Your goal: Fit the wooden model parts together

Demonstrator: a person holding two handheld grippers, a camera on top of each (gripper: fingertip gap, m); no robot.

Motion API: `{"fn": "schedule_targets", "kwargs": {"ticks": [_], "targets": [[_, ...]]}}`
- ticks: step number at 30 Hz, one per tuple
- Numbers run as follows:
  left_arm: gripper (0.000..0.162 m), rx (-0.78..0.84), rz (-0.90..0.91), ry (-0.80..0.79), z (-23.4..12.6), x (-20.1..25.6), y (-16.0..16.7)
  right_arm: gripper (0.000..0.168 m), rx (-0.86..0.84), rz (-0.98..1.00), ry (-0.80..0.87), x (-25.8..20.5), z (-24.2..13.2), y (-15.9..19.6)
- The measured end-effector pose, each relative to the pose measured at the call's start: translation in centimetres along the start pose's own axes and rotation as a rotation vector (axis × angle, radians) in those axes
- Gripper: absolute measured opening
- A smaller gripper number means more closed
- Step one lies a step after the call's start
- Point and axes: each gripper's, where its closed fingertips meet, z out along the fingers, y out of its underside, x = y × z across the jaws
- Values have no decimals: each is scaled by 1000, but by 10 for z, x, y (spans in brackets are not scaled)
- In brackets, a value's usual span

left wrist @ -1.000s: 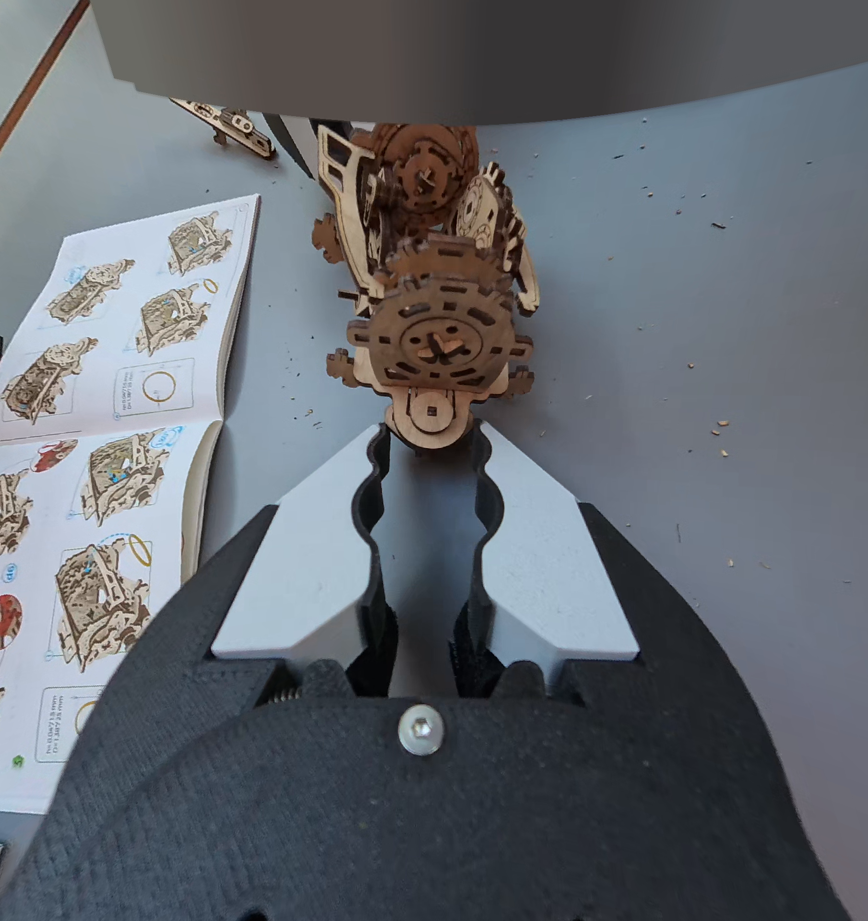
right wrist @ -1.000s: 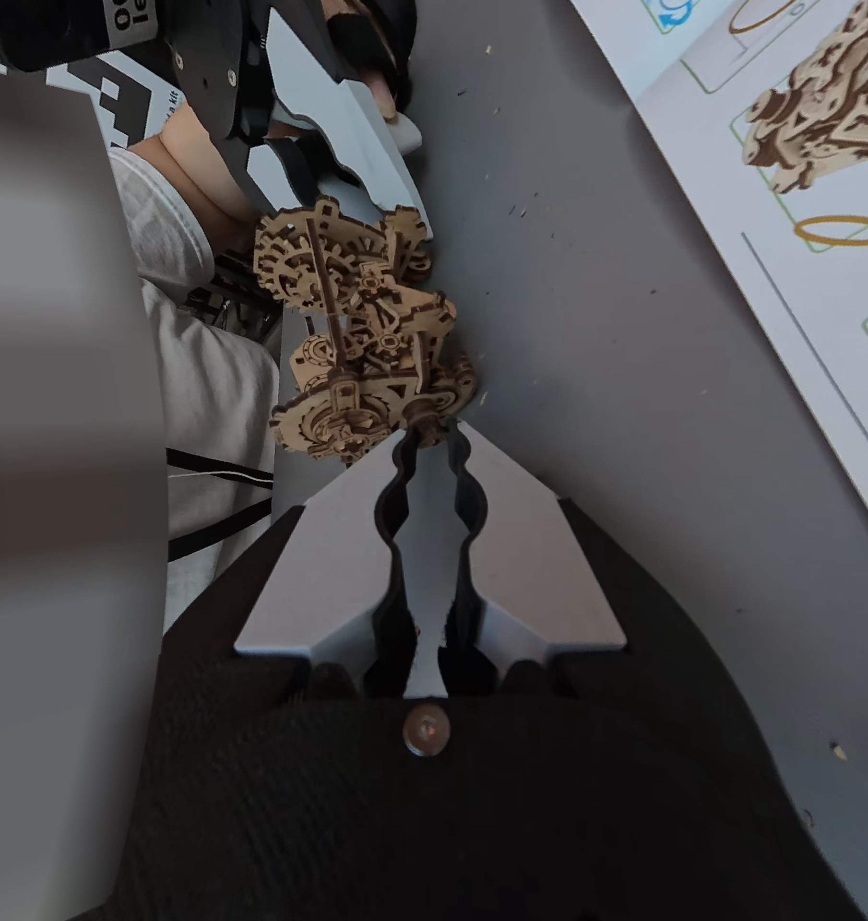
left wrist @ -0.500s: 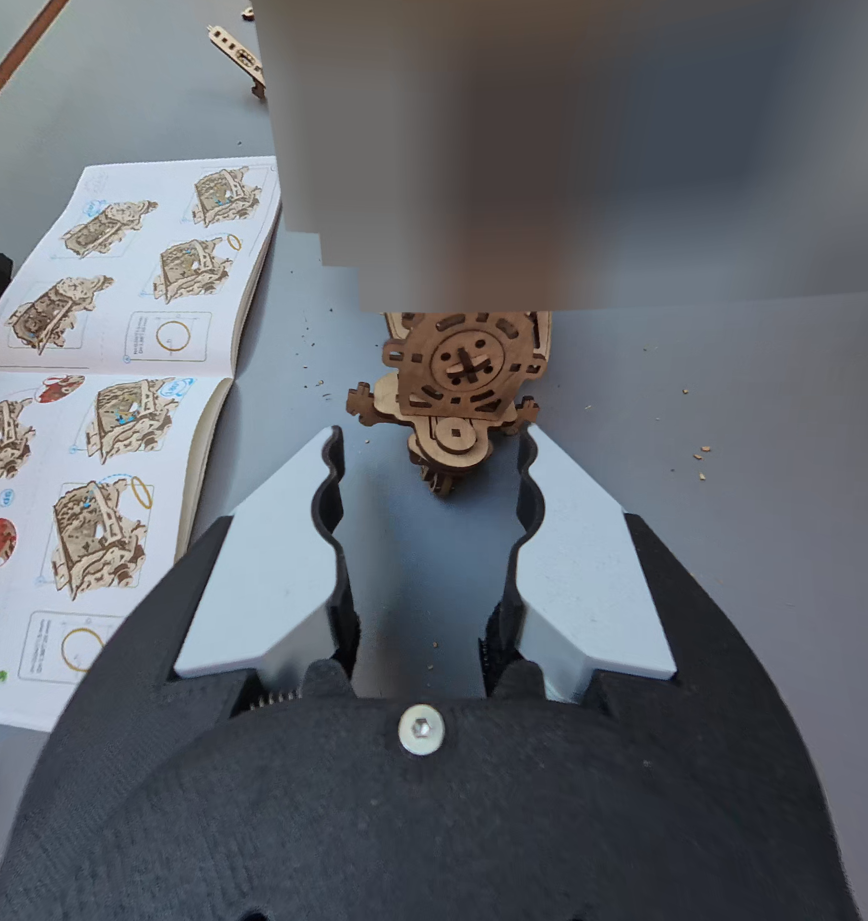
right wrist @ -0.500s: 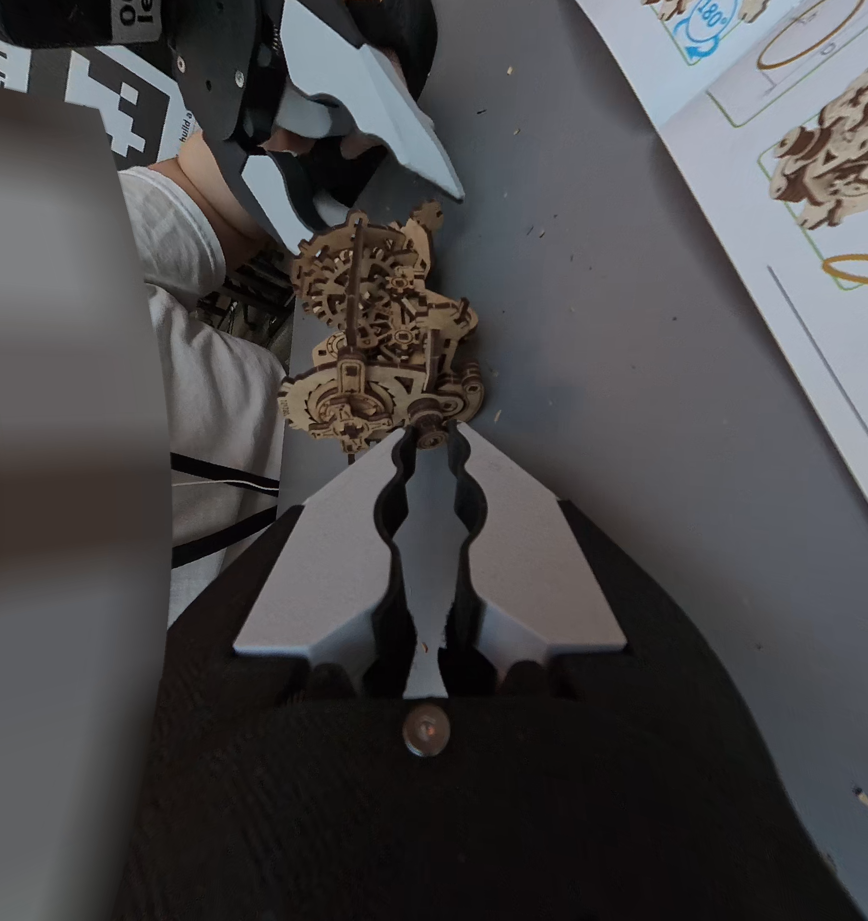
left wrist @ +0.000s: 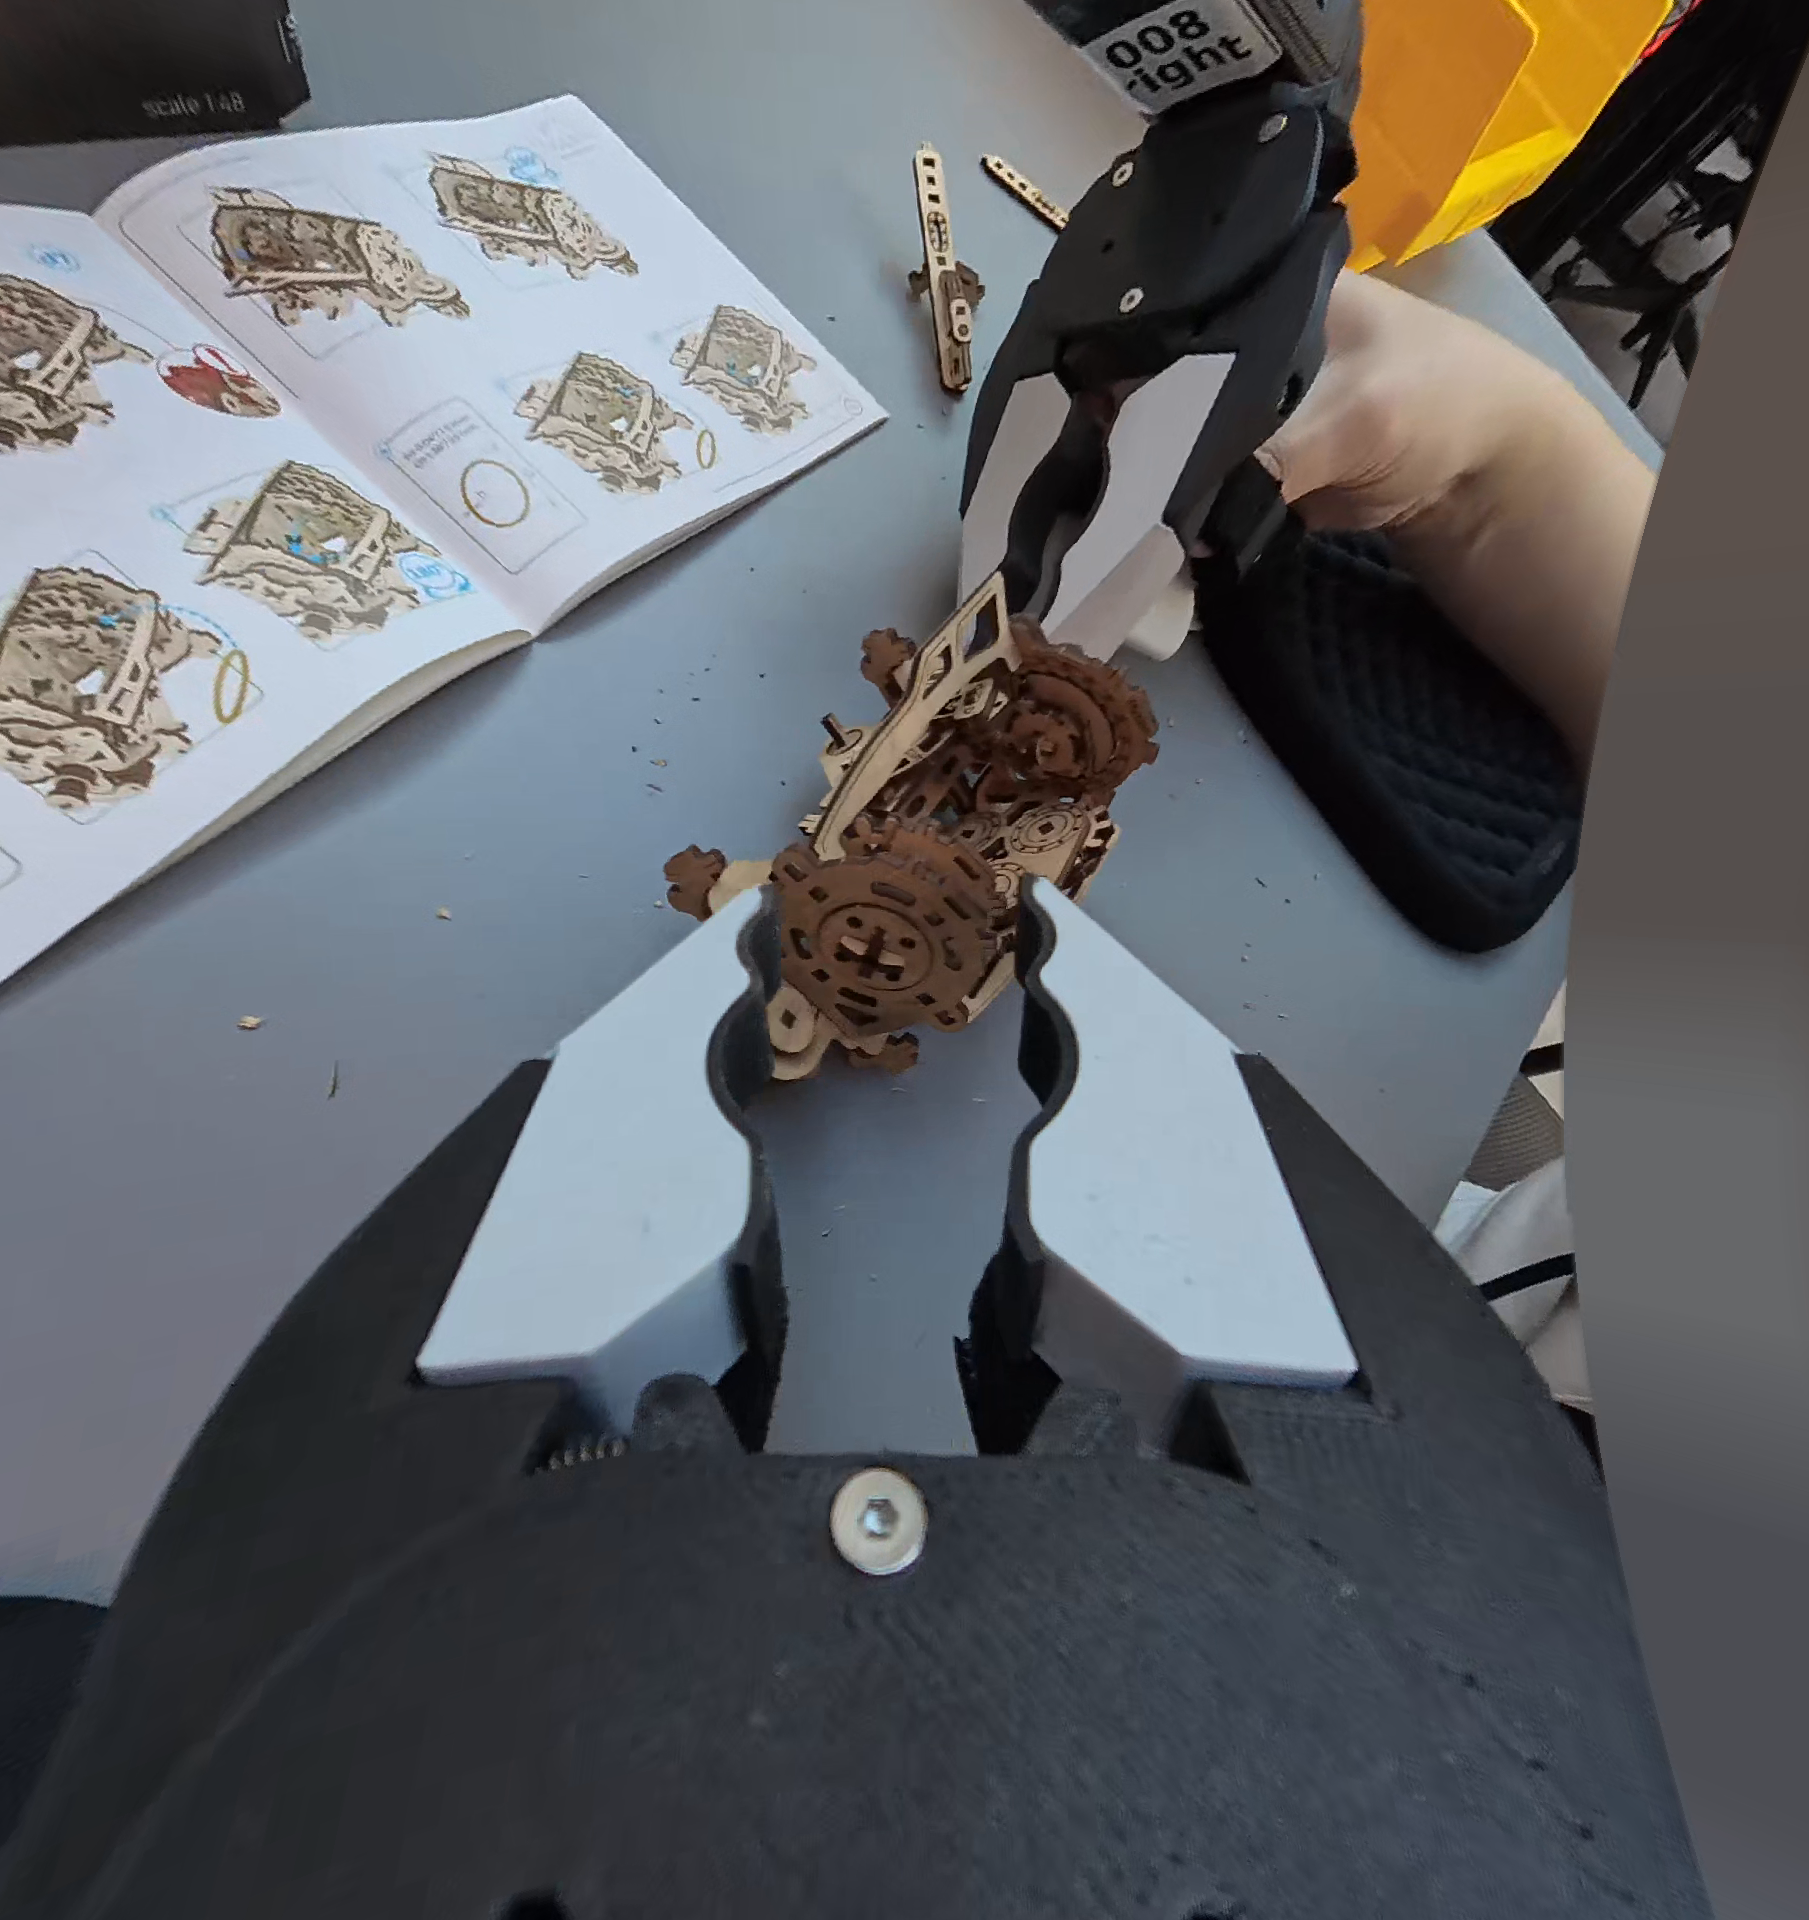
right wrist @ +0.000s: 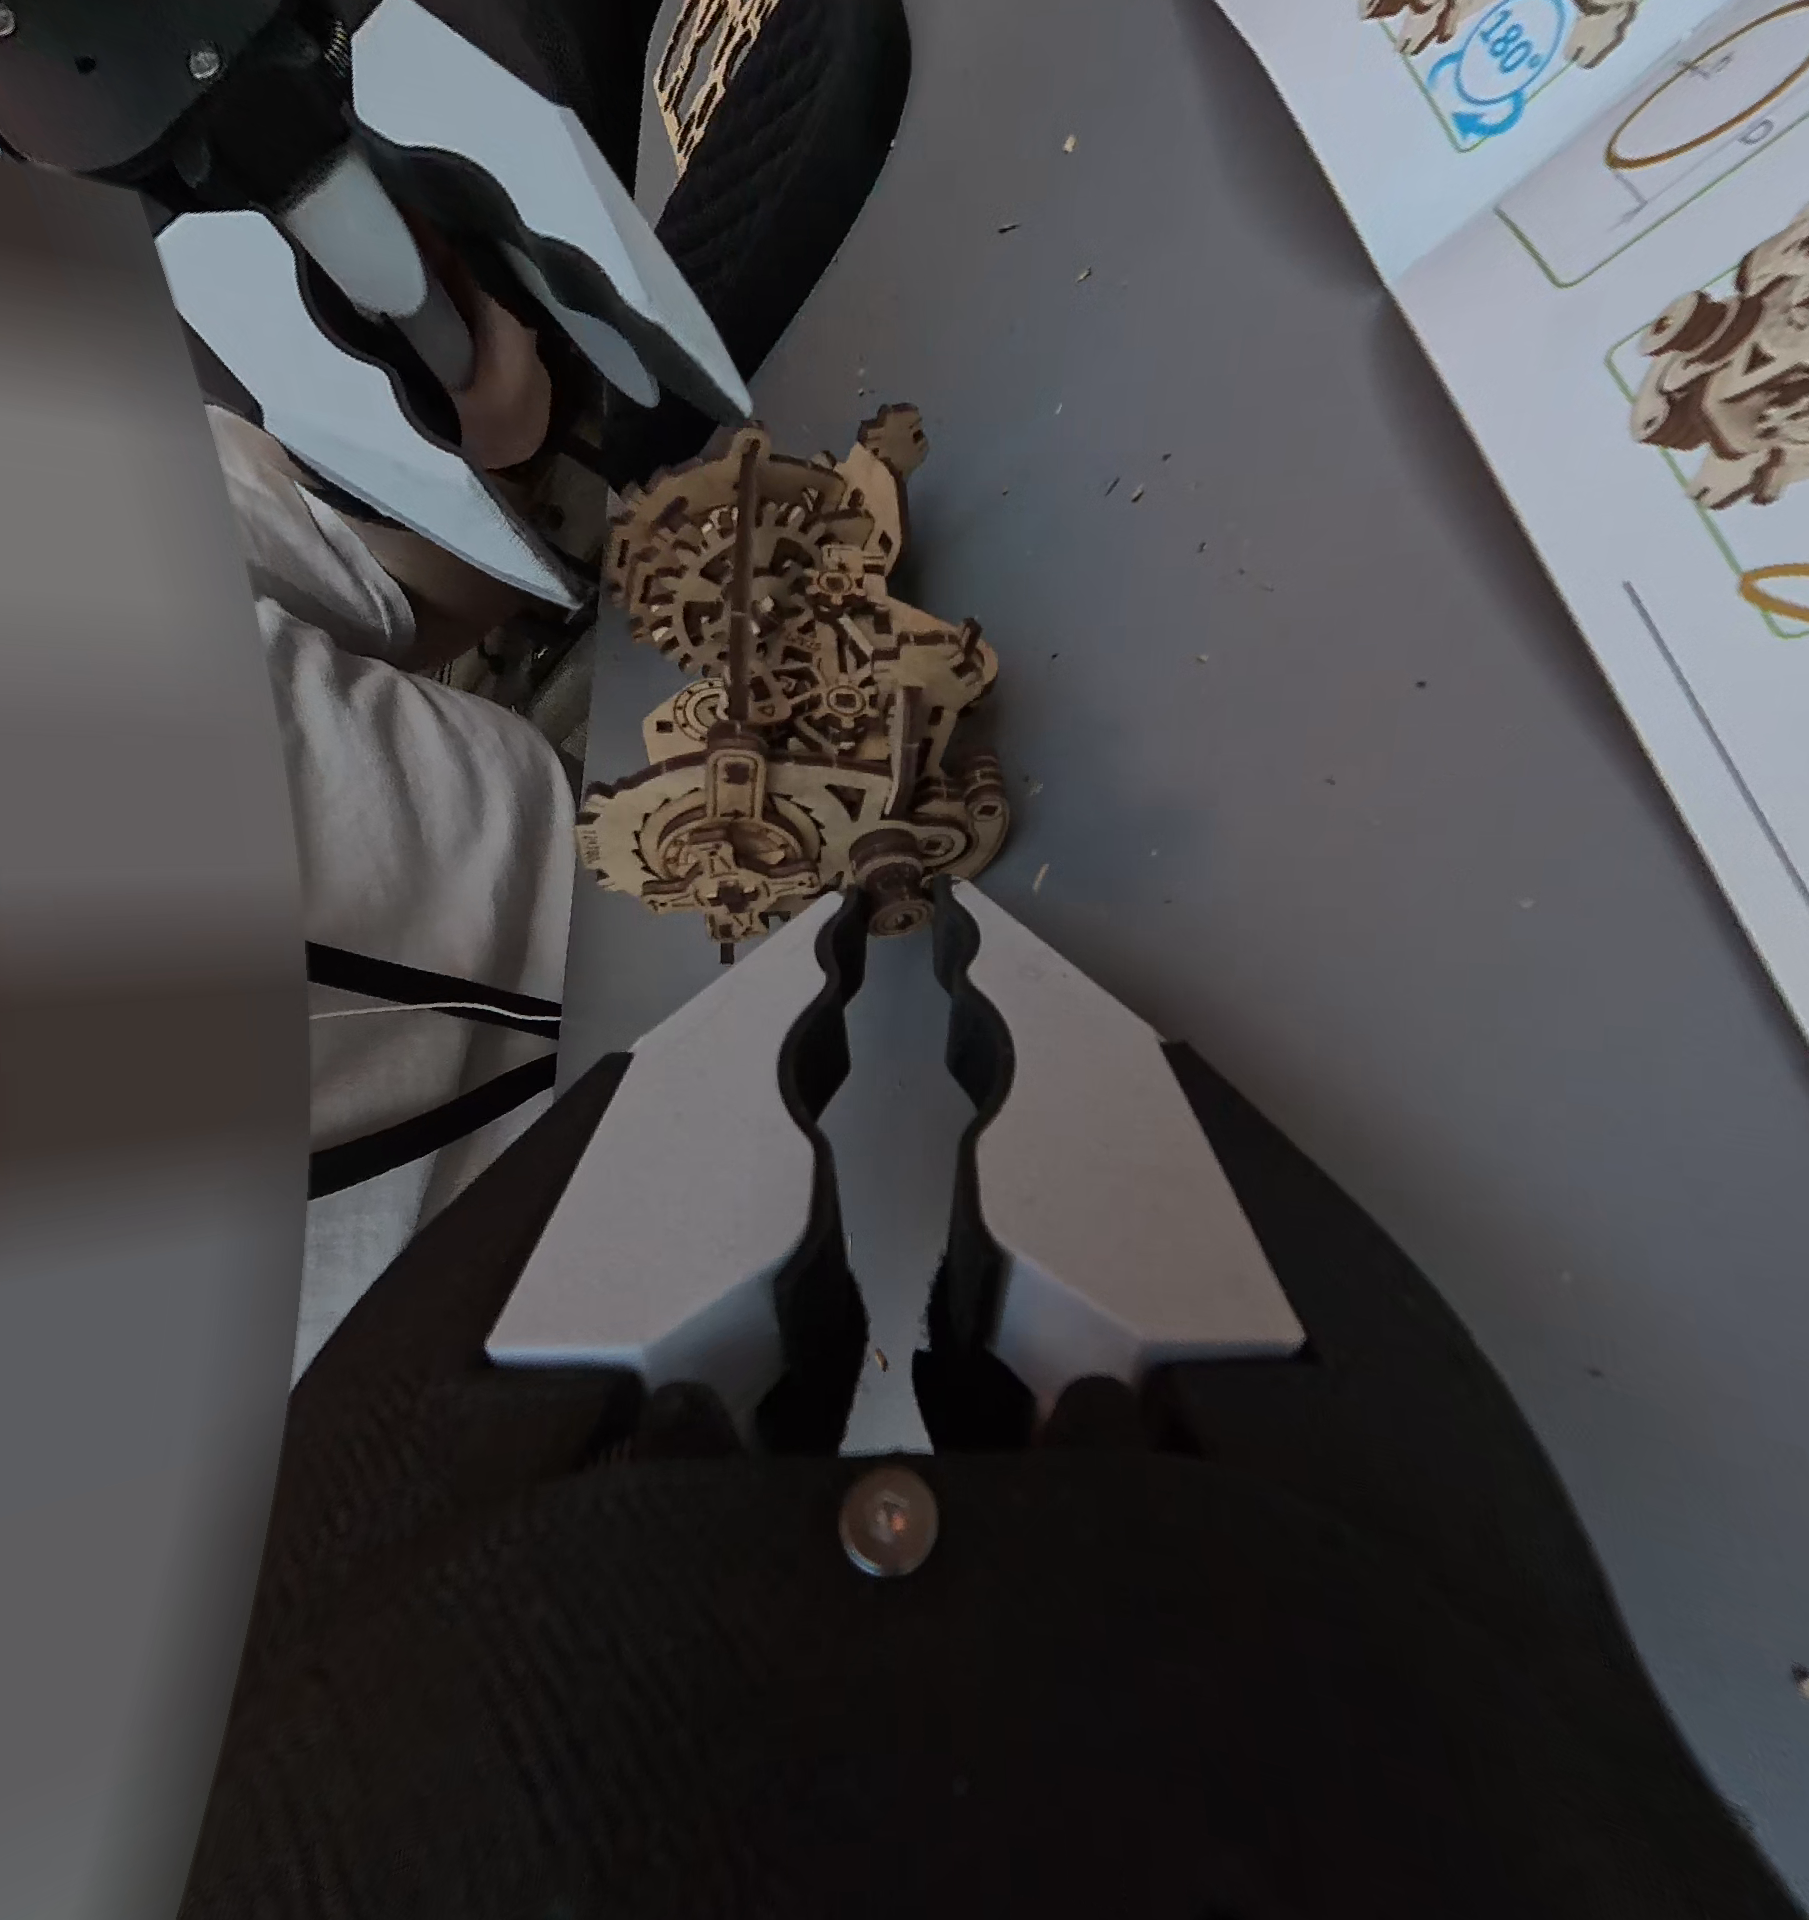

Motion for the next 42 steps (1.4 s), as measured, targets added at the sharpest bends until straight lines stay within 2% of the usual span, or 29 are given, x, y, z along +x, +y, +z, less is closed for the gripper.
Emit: {"fn": "schedule_targets", "kwargs": {"ticks": [4, 6, 8, 11, 18, 21, 23, 29, 32, 36, 42], "targets": [[43, -24, 44, -85, 1, -5, 2, 12, -4, -6, 9, 0, 0, 0], [44, -63, 48, -91, 5, -4, 7, 12, -5, -7, 15, 0, 0, 1], [39, -74, 32, -73, 7, -2, 9, 12, -3, -13, 18, -1, 0, 1], [22, -69, -19, -69, 5, -8, 11, 12, -5, -28, 30, -1, 1, 1], [22, 5, -197, 44, -7, -15, 15, 12, 15, -29, 34, -1, 2, -3], [21, -18, -133, 0, -11, -17, 18, 12, 21, -30, 33, -1, 2, -3], [31, -46, -59, -50, -12, -16, 19, 12, 21, -31, 34, -1, 2, -3], [36, -82, 176, -267, -16, -17, 17, 12, 27, -37, 43, -1, 1, -1], [32, -106, 232, -321, -10, -14, 24, 12, 28, -41, 45, -2, 0, -1], [42, -96, 252, -381, -5, -15, 24, 12, 29, -45, 46, -2, 0, 0], [39, -156, 279, -481, 1, -29, 33, 12, 29, -47, 50, -3, 0, 1]]}}
